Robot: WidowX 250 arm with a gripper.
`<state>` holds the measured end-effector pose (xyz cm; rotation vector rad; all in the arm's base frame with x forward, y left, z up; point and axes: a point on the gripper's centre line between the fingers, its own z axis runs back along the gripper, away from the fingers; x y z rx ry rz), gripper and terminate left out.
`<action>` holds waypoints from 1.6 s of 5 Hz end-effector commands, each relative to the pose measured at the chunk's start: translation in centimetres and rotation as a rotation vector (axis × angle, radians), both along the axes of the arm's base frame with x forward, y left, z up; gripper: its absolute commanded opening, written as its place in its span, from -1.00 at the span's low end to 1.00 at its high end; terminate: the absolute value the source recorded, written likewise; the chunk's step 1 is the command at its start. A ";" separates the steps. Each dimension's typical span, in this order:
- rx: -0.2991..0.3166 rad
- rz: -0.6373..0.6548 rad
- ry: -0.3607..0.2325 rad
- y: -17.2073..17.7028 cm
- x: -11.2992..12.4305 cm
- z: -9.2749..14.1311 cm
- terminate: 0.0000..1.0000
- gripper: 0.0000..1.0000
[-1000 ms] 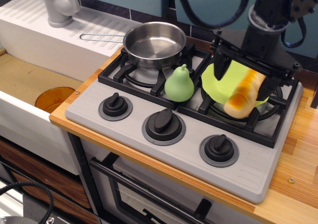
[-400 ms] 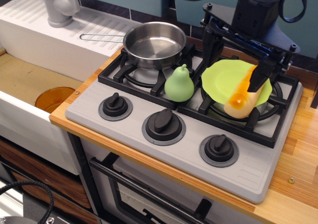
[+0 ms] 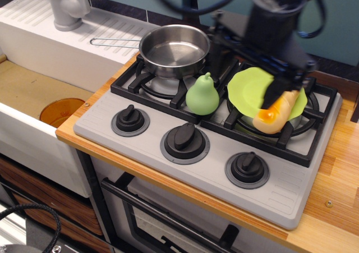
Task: Put bread on plate and pear in pot or pan on stove
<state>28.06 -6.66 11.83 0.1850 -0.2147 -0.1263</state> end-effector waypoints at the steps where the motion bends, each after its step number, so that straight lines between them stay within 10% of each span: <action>1: 0.057 0.017 -0.134 3.4 1.4 2.3 -1.00 1.00; 8: -0.046 0.016 -0.251 5.1 3.3 -5.4 -1.00 1.00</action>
